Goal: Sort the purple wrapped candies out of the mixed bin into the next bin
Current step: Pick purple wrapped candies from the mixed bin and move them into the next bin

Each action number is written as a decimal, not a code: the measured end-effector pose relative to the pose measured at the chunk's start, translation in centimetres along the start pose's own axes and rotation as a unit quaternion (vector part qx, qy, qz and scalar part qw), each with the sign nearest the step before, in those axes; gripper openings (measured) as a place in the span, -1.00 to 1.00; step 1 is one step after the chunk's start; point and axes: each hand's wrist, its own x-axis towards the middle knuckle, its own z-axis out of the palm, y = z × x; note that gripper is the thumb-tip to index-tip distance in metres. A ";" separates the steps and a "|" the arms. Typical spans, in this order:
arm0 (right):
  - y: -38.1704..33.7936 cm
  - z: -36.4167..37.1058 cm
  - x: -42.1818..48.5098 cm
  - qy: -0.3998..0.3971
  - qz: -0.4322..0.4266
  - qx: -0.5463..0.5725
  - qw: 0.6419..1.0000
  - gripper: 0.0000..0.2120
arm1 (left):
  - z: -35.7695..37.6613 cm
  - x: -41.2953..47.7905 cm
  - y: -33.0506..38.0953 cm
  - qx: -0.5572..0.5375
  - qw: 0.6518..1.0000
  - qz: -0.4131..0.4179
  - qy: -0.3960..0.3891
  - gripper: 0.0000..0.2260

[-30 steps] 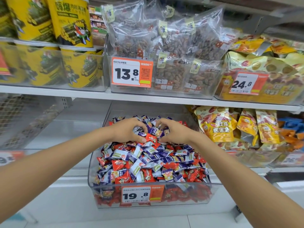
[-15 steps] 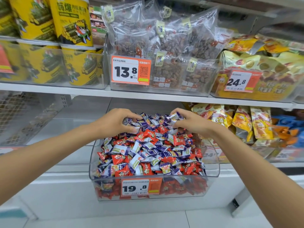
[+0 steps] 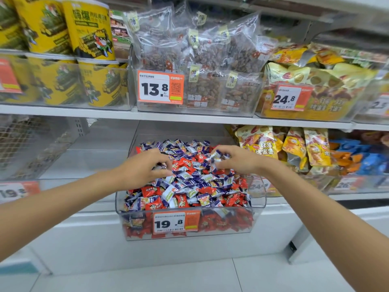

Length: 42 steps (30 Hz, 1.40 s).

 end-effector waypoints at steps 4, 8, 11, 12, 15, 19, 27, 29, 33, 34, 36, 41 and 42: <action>-1.0 2.0 -0.2 -0.045 -0.041 -0.035 0.998 -0.61 | 1.5 -0.3 0.5 -0.005 0.999 -0.005 -0.054 -0.56; -1.7 4.5 0.8 -0.047 -0.051 -0.116 0.991 -0.36 | 1.6 0.1 0.8 0.036 0.996 0.010 -0.083 -0.38; -1.9 5.8 1.7 -0.032 -0.036 -0.189 0.981 -0.29 | 1.3 0.2 1.0 0.024 0.994 0.012 -0.109 -0.38; -1.9 5.9 1.8 -0.037 -0.035 -0.189 0.981 -0.31 | 1.2 0.2 1.0 0.025 0.993 0.011 -0.114 -0.40; -1.9 5.4 1.9 -0.052 -0.042 -0.117 0.991 -0.53 | 1.1 0.4 1.0 0.044 0.992 0.012 -0.116 -0.51; -1.7 4.5 1.5 -0.042 -0.059 0.000 0.997 -0.75 | 1.3 0.3 1.0 0.013 0.995 0.007 -0.102 -0.67; -1.9 2.0 0.9 0.011 -0.050 0.140 0.989 -0.90 | 0.0 -0.2 0.1 -0.069 0.997 -0.008 0.046 -0.88; -2.5 1.7 0.7 0.017 -0.055 0.155 0.986 -0.91 | -0.6 -0.4 -0.3 -0.090 0.993 -0.016 0.075 -0.92; -4.4 1.6 1.0 0.030 -0.056 0.170 0.983 -0.89 | -2.2 -0.9 -1.1 -0.131 0.986 -0.037 0.096 -0.89; -5.0 1.6 1.3 0.028 -0.057 0.170 0.983 -0.89 | -2.5 -1.1 -1.3 -0.133 0.985 -0.039 0.101 -0.88; -6.3 1.8 1.8 0.030 -0.056 0.175 0.983 -0.88 | -3.1 -1.8 -2.0 -0.127 0.985 -0.044 0.111 -0.88; -11.1 3.8 3.2 0.064 -0.098 0.148 0.982 -0.85 | -4.1 -4.3 -6.2 -0.169 0.969 -0.098 0.150 -0.87; -12.1 4.5 3.6 0.062 -0.111 0.140 0.982 -0.86 | -4.3 -4.9 -7.3 -0.181 0.964 -0.112 0.162 -0.88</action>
